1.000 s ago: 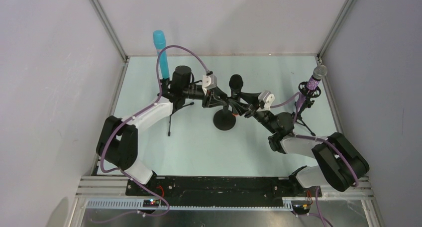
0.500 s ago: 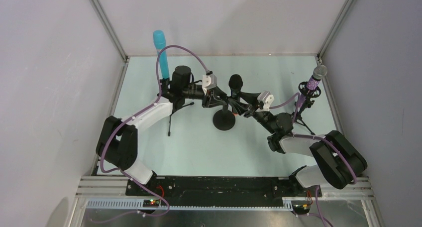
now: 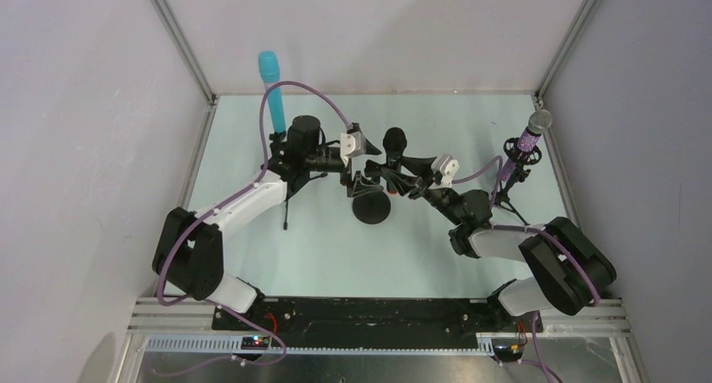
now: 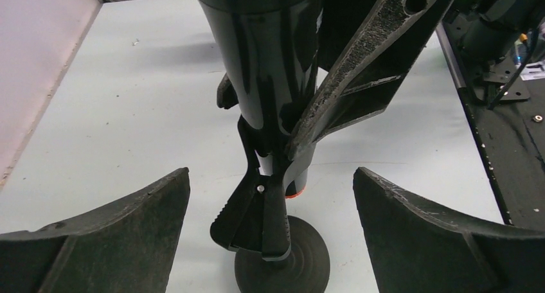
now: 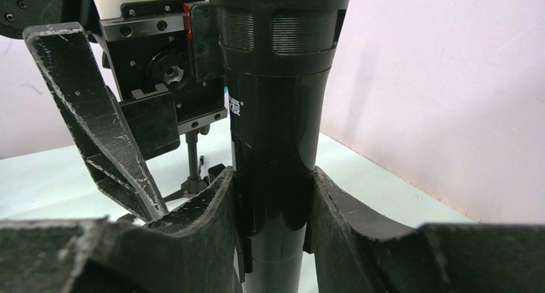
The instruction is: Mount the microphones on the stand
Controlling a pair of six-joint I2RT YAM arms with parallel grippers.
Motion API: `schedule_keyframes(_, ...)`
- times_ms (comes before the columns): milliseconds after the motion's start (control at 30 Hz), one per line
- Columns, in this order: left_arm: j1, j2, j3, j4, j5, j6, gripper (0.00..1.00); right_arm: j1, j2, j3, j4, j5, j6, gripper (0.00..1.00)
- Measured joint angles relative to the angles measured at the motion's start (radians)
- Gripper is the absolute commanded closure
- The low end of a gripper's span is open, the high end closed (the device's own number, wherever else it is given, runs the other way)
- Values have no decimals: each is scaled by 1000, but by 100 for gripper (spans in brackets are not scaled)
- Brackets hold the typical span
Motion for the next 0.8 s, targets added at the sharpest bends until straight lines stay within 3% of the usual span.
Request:
schedule_keyframes(167,-1,-24,-12,1,-28,11,0,1,2,1,1,0,4,100)
schedule_keyframes(233,-3,-42,-27,0,-53,23,0,1,2,1,2,0,5,94)
schedule_keyframes(533,-13,-165,-96,2,-201,81,0,1,2,5,1,-19,34,33)
schedule_keyframes(667,-13,-196,-122,23,-236,85,0,5,1,5,-3,-42,45,18)
schedule_keyframes(800,-14,-216,-172,60,-262,70,0,6,-2,5,-6,-50,52,10)
